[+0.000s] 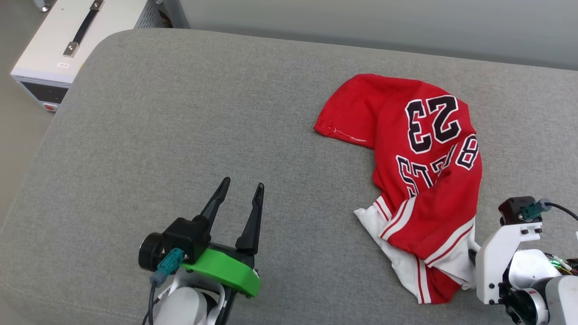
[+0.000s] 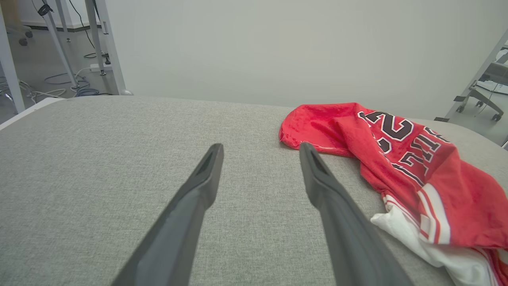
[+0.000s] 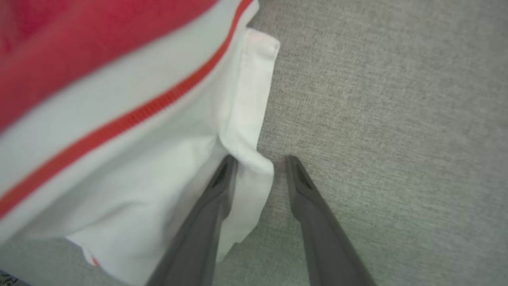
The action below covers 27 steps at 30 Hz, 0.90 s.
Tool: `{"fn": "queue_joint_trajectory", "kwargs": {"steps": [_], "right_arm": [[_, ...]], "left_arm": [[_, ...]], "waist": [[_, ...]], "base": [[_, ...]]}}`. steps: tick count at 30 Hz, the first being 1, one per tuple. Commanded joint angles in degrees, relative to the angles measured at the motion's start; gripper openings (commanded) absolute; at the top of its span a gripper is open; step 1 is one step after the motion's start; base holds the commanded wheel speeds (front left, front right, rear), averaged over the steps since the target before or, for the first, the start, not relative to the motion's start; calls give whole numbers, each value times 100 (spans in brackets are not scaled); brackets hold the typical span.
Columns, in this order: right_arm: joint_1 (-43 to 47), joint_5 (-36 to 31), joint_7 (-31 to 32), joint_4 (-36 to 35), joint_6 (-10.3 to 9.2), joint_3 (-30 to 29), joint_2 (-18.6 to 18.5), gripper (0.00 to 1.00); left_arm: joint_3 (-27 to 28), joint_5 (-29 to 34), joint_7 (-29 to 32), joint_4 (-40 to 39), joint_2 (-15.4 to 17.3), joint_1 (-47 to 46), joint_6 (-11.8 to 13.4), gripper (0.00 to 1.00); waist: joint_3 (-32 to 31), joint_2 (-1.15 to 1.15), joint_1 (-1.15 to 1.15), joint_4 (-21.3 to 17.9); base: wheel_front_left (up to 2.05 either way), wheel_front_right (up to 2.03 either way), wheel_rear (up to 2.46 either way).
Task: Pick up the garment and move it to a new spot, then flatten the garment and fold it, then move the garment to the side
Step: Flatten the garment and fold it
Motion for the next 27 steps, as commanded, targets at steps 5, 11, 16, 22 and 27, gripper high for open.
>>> {"fn": "queue_joint_trajectory", "kwargs": {"steps": [5, 11, 16, 22, 27], "right_arm": [[22, 10, -206, 177, -5, -197, -198, 0], [-47, -57, -412, 192, -5, -738, -766, 0], [-194, -330, -734, 334, -5, -1258, -1277, 0], [-447, -561, -1227, 803, -5, -1710, -1502, 0], [-670, -949, -1703, 1292, -5, -2035, -1440, 0]], "left_arm": [[-99, 38, -33, 99, -12, -89, -17, 100], [-163, 17, -33, 124, -7, -89, -17, 100], [-179, 1, -33, 121, 33, -115, -17, 100], [-215, -9, -33, 142, 42, -173, -17, 100], [-233, -42, -33, 185, 38, -219, -17, 100]], "waist": [[-111, 0, 0, -146], [-170, 0, 0, -293], [-117, 0, 0, -373], [-22, 0, 0, -380], [0, 0, 0, -350]], "base": [[0, 0, 0], [0, 0, 0], [0, 0, 0], [0, 0, 0], [0, 0, 0]]}}
